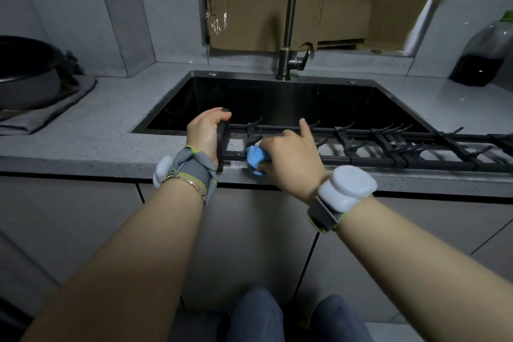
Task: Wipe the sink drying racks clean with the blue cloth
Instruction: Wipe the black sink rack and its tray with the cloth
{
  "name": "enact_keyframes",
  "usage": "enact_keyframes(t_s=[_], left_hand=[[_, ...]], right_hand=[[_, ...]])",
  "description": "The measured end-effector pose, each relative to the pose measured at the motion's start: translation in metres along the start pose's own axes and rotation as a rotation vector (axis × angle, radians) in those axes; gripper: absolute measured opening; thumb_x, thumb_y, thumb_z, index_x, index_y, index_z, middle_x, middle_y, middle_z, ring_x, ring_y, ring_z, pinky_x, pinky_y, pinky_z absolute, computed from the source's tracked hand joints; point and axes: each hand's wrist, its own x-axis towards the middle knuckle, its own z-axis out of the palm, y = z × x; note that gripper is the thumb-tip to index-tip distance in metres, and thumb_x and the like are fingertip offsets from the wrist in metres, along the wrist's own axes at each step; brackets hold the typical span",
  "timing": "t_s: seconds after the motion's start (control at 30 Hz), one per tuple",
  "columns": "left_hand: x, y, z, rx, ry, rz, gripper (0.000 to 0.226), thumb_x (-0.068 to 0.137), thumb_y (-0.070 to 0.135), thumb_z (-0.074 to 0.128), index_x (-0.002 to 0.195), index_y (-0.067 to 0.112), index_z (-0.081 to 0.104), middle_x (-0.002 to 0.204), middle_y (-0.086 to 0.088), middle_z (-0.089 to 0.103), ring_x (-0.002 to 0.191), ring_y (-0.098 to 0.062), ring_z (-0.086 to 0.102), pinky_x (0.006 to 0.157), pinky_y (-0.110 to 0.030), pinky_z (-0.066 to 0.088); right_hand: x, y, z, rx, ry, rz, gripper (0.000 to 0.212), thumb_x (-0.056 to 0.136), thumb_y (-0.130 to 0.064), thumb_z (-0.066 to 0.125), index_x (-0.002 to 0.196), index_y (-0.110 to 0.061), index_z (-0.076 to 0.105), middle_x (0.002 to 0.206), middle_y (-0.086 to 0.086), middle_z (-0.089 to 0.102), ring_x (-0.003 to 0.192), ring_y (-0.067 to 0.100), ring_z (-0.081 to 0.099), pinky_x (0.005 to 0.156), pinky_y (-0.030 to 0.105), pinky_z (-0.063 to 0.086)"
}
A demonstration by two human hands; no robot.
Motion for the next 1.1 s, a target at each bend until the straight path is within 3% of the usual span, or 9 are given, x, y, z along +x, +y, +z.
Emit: enact_keyframes(t_s=[0.3, 0.33, 0.4, 0.47, 0.57, 0.67, 0.73, 0.93, 1.1], left_hand=[[0.006, -0.002, -0.005, -0.007, -0.053, -0.037, 0.016, 0.074, 0.007, 0.069, 0.088, 0.014, 0.071, 0.094, -0.010, 0.068, 0.100, -0.027, 0.063, 0.098, -0.043, 0.048], [0.005, -0.003, -0.004, -0.008, -0.054, -0.035, 0.017, 0.072, 0.008, 0.070, 0.088, 0.014, 0.071, 0.094, -0.011, 0.068, 0.100, -0.027, 0.063, 0.098, -0.043, 0.048], [0.005, -0.004, -0.005, -0.011, -0.053, -0.043, 0.021, 0.069, 0.010, 0.070, 0.090, 0.013, 0.070, 0.095, -0.011, 0.068, 0.098, -0.026, 0.063, 0.096, -0.041, 0.050], [0.005, -0.003, -0.005, -0.018, -0.065, -0.045, 0.023, 0.070, 0.009, 0.070, 0.093, 0.011, 0.069, 0.094, -0.011, 0.068, 0.094, -0.024, 0.063, 0.093, -0.038, 0.051], [0.005, -0.003, -0.004, -0.048, -0.066, -0.048, 0.023, 0.076, 0.004, 0.067, 0.099, 0.006, 0.068, 0.086, -0.010, 0.066, 0.083, -0.022, 0.063, 0.082, -0.034, 0.052], [0.004, -0.003, -0.004, -0.051, -0.063, -0.051, 0.021, 0.080, 0.002, 0.064, 0.100, 0.006, 0.067, 0.085, -0.010, 0.065, 0.078, -0.021, 0.062, 0.080, -0.034, 0.052], [0.004, -0.003, -0.005, -0.045, -0.062, -0.042, 0.017, 0.079, 0.003, 0.065, 0.095, 0.008, 0.068, 0.086, -0.010, 0.065, 0.083, -0.023, 0.062, 0.085, -0.036, 0.051], [0.002, -0.002, -0.003, -0.087, -0.077, -0.047, 0.011, 0.074, 0.002, 0.067, 0.081, 0.010, 0.067, 0.077, -0.007, 0.061, 0.073, -0.019, 0.057, 0.071, -0.030, 0.048], [0.003, -0.002, -0.005, -0.066, -0.085, -0.023, 0.015, 0.073, 0.004, 0.068, 0.087, 0.011, 0.067, 0.080, -0.006, 0.062, 0.084, -0.021, 0.057, 0.080, -0.034, 0.047]], right_hand=[[-0.012, 0.049, -0.012, -0.047, -0.118, -0.090, 0.015, 0.084, -0.030, 0.060, 0.096, -0.022, 0.063, 0.092, 0.001, 0.062, 0.107, 0.020, 0.048, 0.112, 0.038, 0.009], [-0.011, 0.050, -0.012, 0.098, -0.106, -0.080, 0.002, 0.083, -0.026, 0.062, 0.083, -0.024, 0.061, 0.082, -0.003, 0.060, 0.098, 0.018, 0.053, 0.106, 0.035, 0.022], [-0.009, 0.050, -0.014, 0.584, -0.022, 0.073, 0.024, 0.084, -0.016, 0.062, 0.064, -0.024, 0.052, 0.064, -0.009, 0.051, 0.066, 0.007, 0.053, 0.075, 0.026, 0.040], [-0.004, 0.053, -0.023, 1.187, 0.213, 0.365, 0.021, 0.091, -0.013, 0.057, 0.071, -0.020, 0.056, 0.066, -0.003, 0.054, 0.060, 0.005, 0.049, 0.060, 0.023, 0.039], [0.011, 0.061, -0.039, 1.438, 0.420, 0.579, 0.014, 0.097, -0.022, 0.045, 0.104, -0.012, 0.053, 0.086, 0.001, 0.058, 0.079, 0.014, 0.058, 0.066, 0.021, 0.047], [0.021, 0.049, -0.039, 1.367, 0.390, 0.585, 0.016, 0.096, -0.015, 0.044, 0.110, -0.014, 0.036, 0.086, -0.003, 0.049, 0.075, 0.009, 0.052, 0.051, 0.009, 0.044], [0.023, 0.034, -0.031, 1.194, 0.316, 0.445, 0.022, 0.092, -0.009, 0.049, 0.106, -0.016, 0.033, 0.083, -0.005, 0.046, 0.072, 0.006, 0.048, 0.054, 0.010, 0.042], [0.027, -0.008, -0.009, 0.587, 0.111, -0.107, 0.026, 0.081, -0.016, 0.065, 0.105, -0.009, 0.064, 0.101, 0.005, 0.052, 0.095, 0.017, 0.048, 0.083, 0.022, 0.036], [0.031, -0.009, -0.006, 0.280, -0.051, -0.190, 0.026, 0.086, -0.036, 0.058, 0.103, -0.017, 0.063, 0.102, 0.000, 0.054, 0.095, 0.018, 0.039, 0.080, 0.034, 0.033]])
